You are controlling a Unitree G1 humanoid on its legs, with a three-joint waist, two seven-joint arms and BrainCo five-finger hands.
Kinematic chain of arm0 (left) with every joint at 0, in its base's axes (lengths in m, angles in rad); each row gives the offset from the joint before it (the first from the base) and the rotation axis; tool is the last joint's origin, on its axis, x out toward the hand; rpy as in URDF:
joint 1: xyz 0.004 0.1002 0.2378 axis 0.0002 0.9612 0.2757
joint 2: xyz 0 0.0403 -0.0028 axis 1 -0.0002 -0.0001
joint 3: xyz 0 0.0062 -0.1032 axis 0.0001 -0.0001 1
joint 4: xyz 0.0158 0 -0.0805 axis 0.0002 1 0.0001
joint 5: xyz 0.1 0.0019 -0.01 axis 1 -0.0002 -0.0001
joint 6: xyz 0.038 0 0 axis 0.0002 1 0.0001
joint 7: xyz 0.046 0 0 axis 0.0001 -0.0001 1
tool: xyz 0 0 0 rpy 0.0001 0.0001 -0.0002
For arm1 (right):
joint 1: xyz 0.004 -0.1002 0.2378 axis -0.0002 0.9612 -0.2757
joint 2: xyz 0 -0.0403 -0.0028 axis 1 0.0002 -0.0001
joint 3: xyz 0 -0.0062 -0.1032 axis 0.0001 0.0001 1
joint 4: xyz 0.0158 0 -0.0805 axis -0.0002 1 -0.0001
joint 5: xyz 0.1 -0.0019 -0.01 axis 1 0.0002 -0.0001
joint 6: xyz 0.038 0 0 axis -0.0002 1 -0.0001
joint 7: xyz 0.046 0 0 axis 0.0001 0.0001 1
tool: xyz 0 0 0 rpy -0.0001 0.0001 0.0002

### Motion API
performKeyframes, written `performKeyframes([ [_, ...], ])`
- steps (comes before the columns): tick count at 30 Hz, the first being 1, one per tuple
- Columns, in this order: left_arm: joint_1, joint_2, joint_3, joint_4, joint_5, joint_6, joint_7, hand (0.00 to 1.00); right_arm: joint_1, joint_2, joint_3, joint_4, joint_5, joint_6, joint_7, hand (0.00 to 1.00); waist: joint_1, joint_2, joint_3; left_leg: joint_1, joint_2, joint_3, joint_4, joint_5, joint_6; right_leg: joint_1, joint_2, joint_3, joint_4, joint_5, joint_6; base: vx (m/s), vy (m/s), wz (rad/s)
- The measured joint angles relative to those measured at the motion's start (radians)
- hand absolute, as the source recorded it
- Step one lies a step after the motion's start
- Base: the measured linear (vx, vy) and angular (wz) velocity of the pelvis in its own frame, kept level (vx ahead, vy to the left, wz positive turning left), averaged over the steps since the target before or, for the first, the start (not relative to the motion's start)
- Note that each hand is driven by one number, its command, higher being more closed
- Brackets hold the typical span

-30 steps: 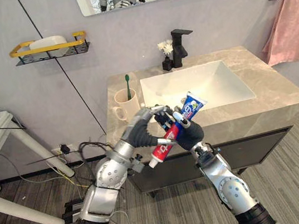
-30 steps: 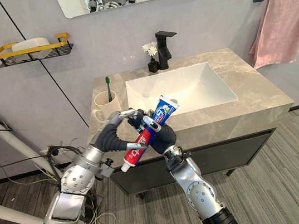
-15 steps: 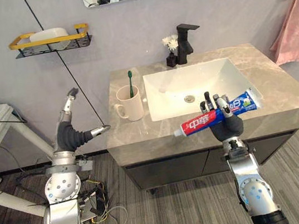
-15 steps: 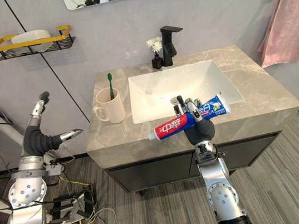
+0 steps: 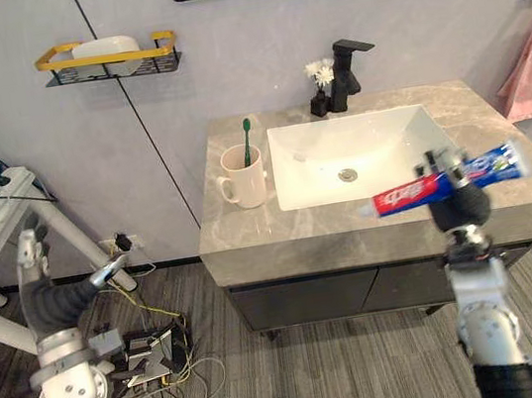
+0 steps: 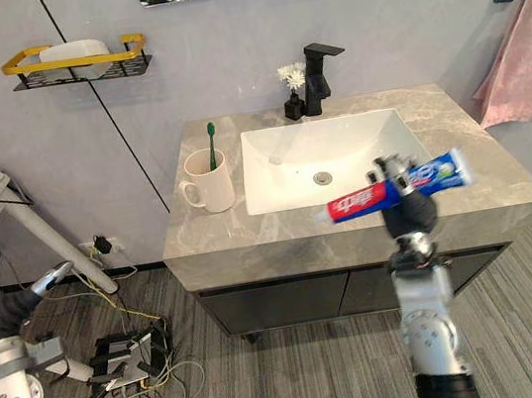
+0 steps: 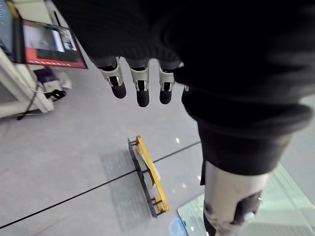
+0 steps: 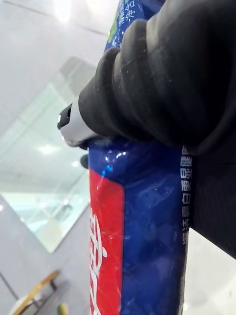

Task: Organize washtable

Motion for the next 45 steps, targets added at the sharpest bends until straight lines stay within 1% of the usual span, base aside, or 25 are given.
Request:
performKeyframes([
  [1,0.003,-0.022,0.009,0.001,-0.044,-0.003,0.001,0.0,-0.033,-0.061,-0.017,0.029,-0.015,0.001,-0.001,1.0,0.012,-0.003,0.001,-0.004,-0.002,-0.006,0.0,0.0,0.0,0.001,0.0,-0.005,-0.001,0.005,0.007,0.05,-0.001,0.16],
  [2,0.011,-0.038,0.012,0.005,-0.076,-0.006,0.001,0.0,-0.068,-0.115,-0.024,0.057,-0.028,0.001,-0.001,1.0,0.013,-0.007,0.001,-0.009,-0.005,-0.014,0.0,0.001,0.001,0.002,-0.001,-0.017,-0.002,0.007,0.006,0.05,-0.002,0.22],
  [3,0.015,-0.044,0.012,0.011,-0.087,-0.008,0.001,0.0,-0.09,-0.142,-0.023,0.075,-0.035,0.002,-0.001,1.0,0.014,-0.009,0.0,-0.012,-0.007,-0.024,0.0,0.003,0.003,0.004,-0.002,-0.023,-0.002,0.006,0.007,0.06,-0.002,0.28],
  [5,0.033,-0.062,0.012,0.04,-0.14,-0.013,0.0,0.0,-0.203,-0.24,-0.001,0.15,-0.054,0.007,-0.001,1.0,0.017,-0.019,0.002,-0.023,-0.011,-0.039,0.0,0.005,0.004,0.007,-0.003,-0.043,0.001,0.006,0.008,0.07,-0.005,0.26],
  [6,0.033,-0.064,0.012,0.047,-0.155,-0.013,0.0,0.0,-0.234,-0.264,0.006,0.169,-0.062,0.009,-0.002,1.0,0.02,-0.022,0.004,-0.026,-0.012,-0.045,0.0,0.006,0.005,0.007,-0.003,-0.049,0.001,0.006,0.008,0.05,-0.007,0.22],
  [7,0.035,-0.071,0.012,0.057,-0.174,-0.013,0.0,0.0,-0.303,-0.316,0.036,0.212,-0.072,0.009,-0.005,1.0,0.025,-0.031,0.008,-0.028,-0.014,-0.052,0.0,0.014,0.009,0.008,-0.003,-0.054,0.001,0.005,0.009,0.04,-0.009,0.15],
  [8,0.035,-0.08,0.011,0.071,-0.194,-0.013,-0.003,0.0,-0.371,-0.365,0.072,0.244,-0.084,0.011,-0.01,1.0,0.039,-0.039,0.012,-0.029,-0.016,-0.061,0.0,0.015,0.009,0.009,-0.004,-0.058,0.001,0.005,0.009,0.04,-0.01,0.14],
  [9,0.035,-0.084,0.011,0.077,-0.204,-0.013,-0.005,0.0,-0.406,-0.386,0.092,0.259,-0.085,0.01,-0.012,1.0,0.041,-0.042,0.013,-0.03,-0.017,-0.065,0.0,0.015,0.009,0.011,-0.004,-0.063,0.001,0.004,0.01,0.03,-0.006,0.2],
  [11,0.035,-0.1,0.007,0.1,-0.222,-0.014,-0.014,0.0,-0.539,-0.449,0.177,0.322,-0.088,0.008,-0.02,1.0,0.046,-0.052,0.018,-0.031,-0.026,-0.092,0.0,0.015,0.009,0.023,-0.008,-0.088,0.002,0.0,0.014,0.01,0.004,0.33],
  [13,0.035,-0.099,-0.006,0.123,-0.237,-0.014,-0.019,0.0,-0.653,-0.485,0.245,0.376,-0.097,0.002,-0.02,1.0,0.07,-0.06,0.02,-0.038,-0.029,-0.096,0.0,0.015,0.009,0.02,-0.01,-0.103,0.003,-0.001,0.014,-0.01,0.02,0.22],
  [14,0.036,-0.099,-0.01,0.128,-0.239,-0.014,-0.019,0.0,-0.68,-0.489,0.262,0.387,-0.102,0.001,-0.021,1.0,0.074,-0.062,0.021,-0.043,-0.031,-0.102,0.0,0.015,0.009,0.019,-0.01,-0.107,0.004,-0.001,0.014,-0.03,0.029,0.26],
  [16,0.038,-0.099,-0.038,0.147,-0.248,-0.014,-0.02,0.0,-0.745,-0.491,0.32,0.422,-0.116,-0.004,-0.026,1.0,0.098,-0.074,0.028,-0.052,-0.038,-0.125,0.0,0.016,0.011,0.019,-0.013,-0.131,0.009,-0.008,0.017,-0.04,0.023,0.3],
  [18,0.049,-0.099,-0.057,0.16,-0.254,-0.014,-0.021,0.0,-0.769,-0.491,0.366,0.434,-0.123,-0.005,-0.036,1.0,0.1,-0.082,0.034,-0.062,-0.044,-0.143,0.0,0.018,0.013,0.017,-0.017,-0.151,0.021,-0.018,0.019,-0.03,0.025,0.34],
  [20,0.064,-0.099,-0.073,0.18,-0.271,-0.014,-0.022,0.0,-0.771,-0.49,0.401,0.435,-0.131,-0.001,-0.039,1.0,0.122,-0.097,0.042,-0.068,-0.045,-0.145,0.0,0.018,0.013,0.012,-0.019,-0.16,0.024,-0.02,0.018,-0.03,0.031,0.16],
  [21,0.07,-0.099,-0.076,0.186,-0.277,-0.014,-0.022,0.0,-0.774,-0.49,0.41,0.435,-0.133,0.0,-0.039,1.0,0.125,-0.101,0.044,-0.073,-0.045,-0.145,0.0,0.018,0.013,0.007,-0.019,-0.16,0.024,-0.021,0.017,-0.02,0.022,0.05],
  [25,0.083,-0.111,-0.079,0.23,-0.281,-0.013,-0.022,0.0,-0.804,-0.489,0.431,0.451,-0.153,0.004,-0.04,1.0,0.125,-0.111,0.055,-0.099,-0.053,-0.159,0.0,0.027,0.015,-0.008,-0.023,-0.184,0.025,-0.022,0.017,0.0,0.023,0.14],
  [26,0.083,-0.116,-0.087,0.243,-0.282,-0.012,-0.023,0.0,-0.804,-0.489,0.431,0.451,-0.16,0.004,-0.04,1.0,0.125,-0.112,0.059,-0.1,-0.059,-0.164,0.0,0.032,0.022,-0.006,-0.027,-0.19,0.025,-0.021,0.02,0.04,0.02,0.13],
  [30,0.082,-0.116,-0.126,0.245,-0.282,-0.009,-0.031,0.0,-0.804,-0.471,0.435,0.451,-0.161,0.007,-0.04,1.0,0.125,-0.117,0.074,-0.104,-0.062,-0.166,0.001,0.037,0.029,-0.007,-0.029,-0.19,0.024,-0.021,0.021,0.02,0.009,0.04],
  [32,0.076,-0.116,-0.156,0.246,-0.281,-0.003,-0.044,0.0,-0.803,-0.467,0.466,0.45,-0.161,0.012,-0.038,1.0,0.125,-0.116,0.075,-0.109,-0.062,-0.165,0.001,0.037,0.028,-0.013,-0.029,-0.19,0.024,-0.021,0.021,0.0,0.0,0.0],
  [35,0.074,-0.116,-0.179,0.266,-0.281,-0.003,-0.045,0.0,-0.801,-0.442,0.47,0.448,-0.16,0.012,-0.038,1.0,0.122,-0.114,0.083,-0.108,-0.06,-0.164,0.0,0.037,0.028,-0.015,-0.029,-0.188,0.025,-0.021,0.021,-0.01,0.008,-0.04],
  [38,0.076,-0.116,-0.225,0.284,-0.281,0.001,-0.044,0.0,-0.8,-0.42,0.47,0.432,-0.158,0.012,-0.039,1.0,0.122,-0.111,0.104,-0.111,-0.058,-0.159,0.0,0.037,0.028,-0.02,-0.028,-0.186,0.027,-0.022,0.021,0.0,0.0,0.0],
  [41,0.072,-0.114,-0.266,0.297,-0.28,0.001,-0.045,0.0,-0.801,-0.392,0.482,0.386,-0.119,0.012,-0.039,1.0,0.124,-0.113,0.109,-0.12,-0.058,-0.154,0.0,0.037,0.028,-0.033,-0.03,-0.182,0.031,-0.022,0.021,0.0,0.016,-0.04],
  [43,0.073,-0.113,-0.294,0.316,-0.28,0.002,-0.046,0.0,-0.801,-0.38,0.522,0.359,-0.098,0.011,-0.037,1.0,0.124,-0.123,0.115,-0.122,-0.057,-0.151,0.001,0.037,0.028,-0.037,-0.031,-0.179,0.032,-0.021,0.021,0.02,0.008,-0.04],
  [45,0.072,-0.11,-0.31,0.333,-0.28,0.004,-0.047,0.0,-0.801,-0.365,0.531,0.358,-0.081,0.011,-0.038,1.0,0.124,-0.131,0.119,-0.122,-0.056,-0.149,0.001,0.037,0.028,-0.037,-0.03,-0.178,0.032,-0.021,0.021,0.01,0.001,-0.02],
])
